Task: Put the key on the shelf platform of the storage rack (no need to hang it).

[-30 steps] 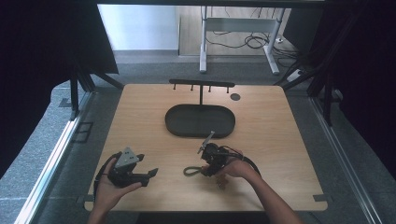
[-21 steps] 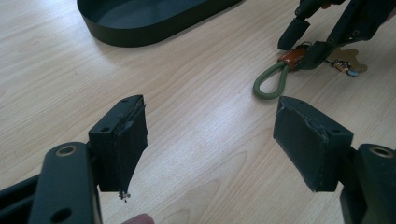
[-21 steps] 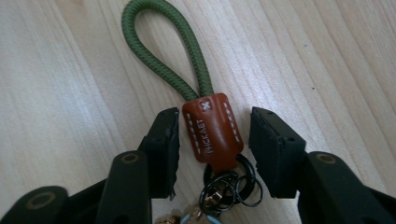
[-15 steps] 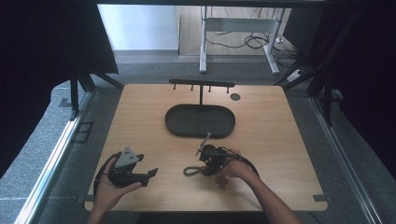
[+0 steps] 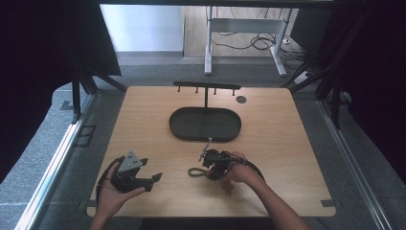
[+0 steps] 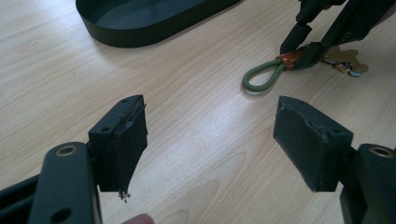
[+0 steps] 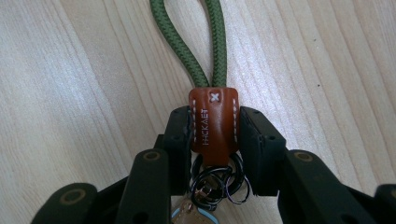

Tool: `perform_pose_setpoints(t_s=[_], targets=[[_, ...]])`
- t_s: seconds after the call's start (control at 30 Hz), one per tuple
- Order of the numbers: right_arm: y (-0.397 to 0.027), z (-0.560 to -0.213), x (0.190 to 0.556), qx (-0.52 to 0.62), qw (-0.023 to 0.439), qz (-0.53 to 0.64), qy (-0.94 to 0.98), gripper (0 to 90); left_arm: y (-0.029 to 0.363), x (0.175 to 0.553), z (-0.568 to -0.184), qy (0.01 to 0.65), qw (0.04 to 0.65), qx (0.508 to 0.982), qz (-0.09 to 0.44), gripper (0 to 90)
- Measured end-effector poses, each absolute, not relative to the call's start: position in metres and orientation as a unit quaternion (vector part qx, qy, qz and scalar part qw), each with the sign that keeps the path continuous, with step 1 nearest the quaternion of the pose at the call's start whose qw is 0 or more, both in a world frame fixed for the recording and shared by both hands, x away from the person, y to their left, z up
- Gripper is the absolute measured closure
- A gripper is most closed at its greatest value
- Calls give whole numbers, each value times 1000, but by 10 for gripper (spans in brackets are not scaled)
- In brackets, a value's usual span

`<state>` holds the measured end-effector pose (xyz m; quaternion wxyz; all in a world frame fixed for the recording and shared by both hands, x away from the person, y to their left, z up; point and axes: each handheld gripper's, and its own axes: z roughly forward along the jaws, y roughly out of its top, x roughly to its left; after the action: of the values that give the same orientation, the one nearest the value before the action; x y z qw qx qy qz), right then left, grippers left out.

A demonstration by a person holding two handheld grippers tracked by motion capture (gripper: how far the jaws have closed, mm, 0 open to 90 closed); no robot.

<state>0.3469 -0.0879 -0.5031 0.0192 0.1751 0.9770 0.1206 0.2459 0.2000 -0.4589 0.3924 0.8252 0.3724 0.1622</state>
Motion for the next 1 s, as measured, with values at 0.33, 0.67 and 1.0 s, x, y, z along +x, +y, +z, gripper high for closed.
perform_pose_setpoints(t_s=[0.33, 0.67, 1.0], targets=[[-88, -502, 351, 179, 7, 117, 977, 666, 201, 246, -459, 373, 393, 825, 163, 263], [-95, -485, 353, 187, -12, 140, 972, 669, 201, 246, -458, 375, 395, 823, 164, 263], [-102, -468, 354, 195, -12, 157, 968, 669, 203, 246, -458, 374, 394, 824, 165, 263]])
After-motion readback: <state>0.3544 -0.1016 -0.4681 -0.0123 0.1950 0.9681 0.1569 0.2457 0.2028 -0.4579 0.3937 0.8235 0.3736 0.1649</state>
